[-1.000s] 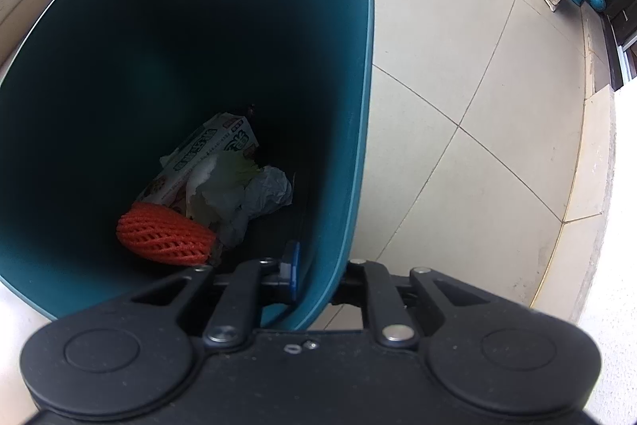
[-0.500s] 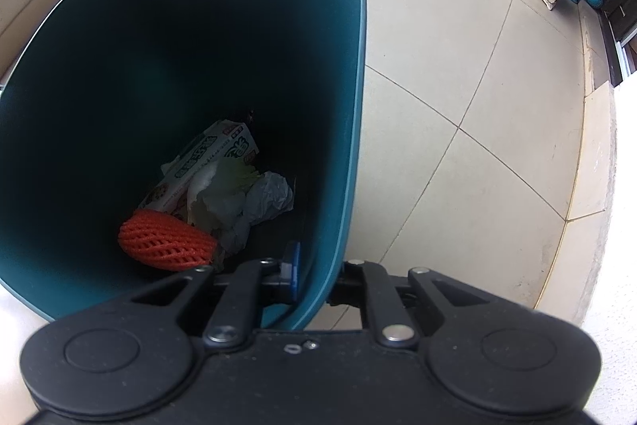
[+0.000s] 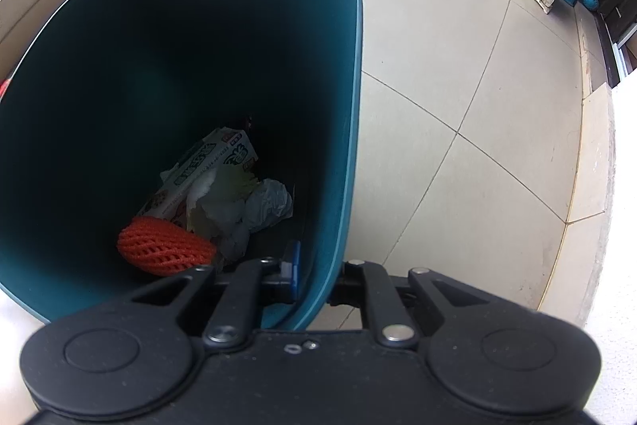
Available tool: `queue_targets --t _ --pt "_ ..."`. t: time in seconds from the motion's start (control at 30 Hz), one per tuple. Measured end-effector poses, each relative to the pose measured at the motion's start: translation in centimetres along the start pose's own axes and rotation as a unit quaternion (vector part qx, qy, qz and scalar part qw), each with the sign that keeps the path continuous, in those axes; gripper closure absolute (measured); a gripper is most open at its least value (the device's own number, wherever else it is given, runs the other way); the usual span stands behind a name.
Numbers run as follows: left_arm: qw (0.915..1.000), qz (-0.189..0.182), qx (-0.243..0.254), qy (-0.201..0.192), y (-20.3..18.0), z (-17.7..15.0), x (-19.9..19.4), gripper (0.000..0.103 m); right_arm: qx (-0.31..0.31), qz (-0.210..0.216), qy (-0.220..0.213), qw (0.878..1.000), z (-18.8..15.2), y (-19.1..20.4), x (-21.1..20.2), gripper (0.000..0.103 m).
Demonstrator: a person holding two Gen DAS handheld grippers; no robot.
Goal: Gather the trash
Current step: 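Lift the red plastic bag with the left tool into the bin and release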
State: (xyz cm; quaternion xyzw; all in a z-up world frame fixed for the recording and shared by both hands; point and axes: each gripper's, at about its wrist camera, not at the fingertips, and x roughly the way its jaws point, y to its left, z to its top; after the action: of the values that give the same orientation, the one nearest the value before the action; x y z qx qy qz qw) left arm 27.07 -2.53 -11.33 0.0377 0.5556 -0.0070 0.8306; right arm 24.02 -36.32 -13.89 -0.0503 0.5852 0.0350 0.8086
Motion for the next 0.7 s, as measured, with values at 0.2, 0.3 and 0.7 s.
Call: queue_targets --t 0.2,0.3,0.7 --pt "0.9991 -0.019 0.021 -0.033 -2.6 -0.8 -9.4 0.092 0.005 0.002 -0.004 1.0 0.0 -0.1 -0.3 0.091" --pt "0.998 -0.029 0.03 -0.047 -4.1 -0.8 -12.8 0.092 0.008 0.003 -0.007 1.0 0.0 -0.5 -0.2 0.093" --pt "0.9886 -0.101 0.1 -0.048 -12.9 1.2 -14.4 0.092 0.018 0.014 -0.008 1.0 0.0 -1.5 -0.9 0.093"
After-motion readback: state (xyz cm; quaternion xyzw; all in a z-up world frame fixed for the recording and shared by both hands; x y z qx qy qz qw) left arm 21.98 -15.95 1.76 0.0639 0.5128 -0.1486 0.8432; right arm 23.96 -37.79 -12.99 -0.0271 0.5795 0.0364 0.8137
